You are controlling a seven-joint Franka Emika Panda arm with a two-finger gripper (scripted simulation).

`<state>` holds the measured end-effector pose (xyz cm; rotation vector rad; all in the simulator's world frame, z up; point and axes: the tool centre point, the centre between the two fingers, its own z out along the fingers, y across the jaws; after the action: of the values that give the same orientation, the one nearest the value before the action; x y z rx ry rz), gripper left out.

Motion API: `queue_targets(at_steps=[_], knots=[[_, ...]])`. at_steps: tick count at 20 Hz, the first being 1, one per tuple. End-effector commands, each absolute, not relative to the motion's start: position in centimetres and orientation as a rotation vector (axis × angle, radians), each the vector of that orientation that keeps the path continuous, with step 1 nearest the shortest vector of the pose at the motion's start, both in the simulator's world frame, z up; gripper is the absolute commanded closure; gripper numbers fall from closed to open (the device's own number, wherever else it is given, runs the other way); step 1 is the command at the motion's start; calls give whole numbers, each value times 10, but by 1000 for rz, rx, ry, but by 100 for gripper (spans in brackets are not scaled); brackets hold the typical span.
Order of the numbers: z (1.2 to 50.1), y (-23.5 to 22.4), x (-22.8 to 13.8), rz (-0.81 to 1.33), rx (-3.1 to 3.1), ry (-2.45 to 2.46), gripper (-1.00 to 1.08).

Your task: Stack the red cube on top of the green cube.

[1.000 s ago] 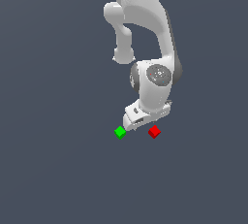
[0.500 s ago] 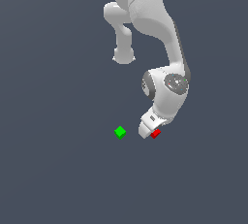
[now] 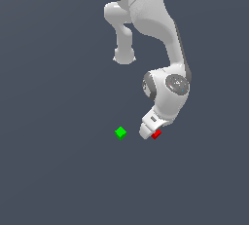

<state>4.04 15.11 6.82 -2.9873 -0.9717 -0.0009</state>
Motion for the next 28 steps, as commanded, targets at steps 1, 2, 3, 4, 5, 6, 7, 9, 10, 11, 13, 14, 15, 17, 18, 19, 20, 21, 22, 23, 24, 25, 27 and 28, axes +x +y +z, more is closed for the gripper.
queue_targets(at_steps=[1,2,3,4,5,6,7,9,10,11,13,14,15,17,18,19,20,21,22,23,24,25,27,28], knots=[[63,151,40,0,-2987,-972,-92],[60,151,40,0,-2988,-971,-92],[56,151,40,0,-2988,-971,-92],[51,151,40,0,-2988,-971,-92],[46,151,39,0,-2988,-970,-92],[40,151,39,0,-2988,-970,-92],[35,150,39,0,-2989,-969,-92],[26,150,39,0,-2989,-969,-92],[24,150,39,0,-2989,-968,-92],[21,150,39,0,-2989,-968,-92],[20,150,40,0,-2989,-968,-92],[20,150,40,0,-2989,-967,-92],[20,150,40,0,-2989,-967,-92],[20,150,40,0,-2989,-967,108],[20,150,40,0,-2989,-967,108],[20,150,40,0,-2989,-967,108],[20,150,40,0,-2989,-967,108],[20,150,40,0,-2989,-967,108],[20,150,40,0,-2989,-967,108],[20,150,40,0,-2989,-967,108],[20,150,40,0,-2989,-967,108],[20,150,40,0,-2989,-967,108],[20,150,40,0,-2989,-967,108],[21,150,40,0,-2989,-967,108]])
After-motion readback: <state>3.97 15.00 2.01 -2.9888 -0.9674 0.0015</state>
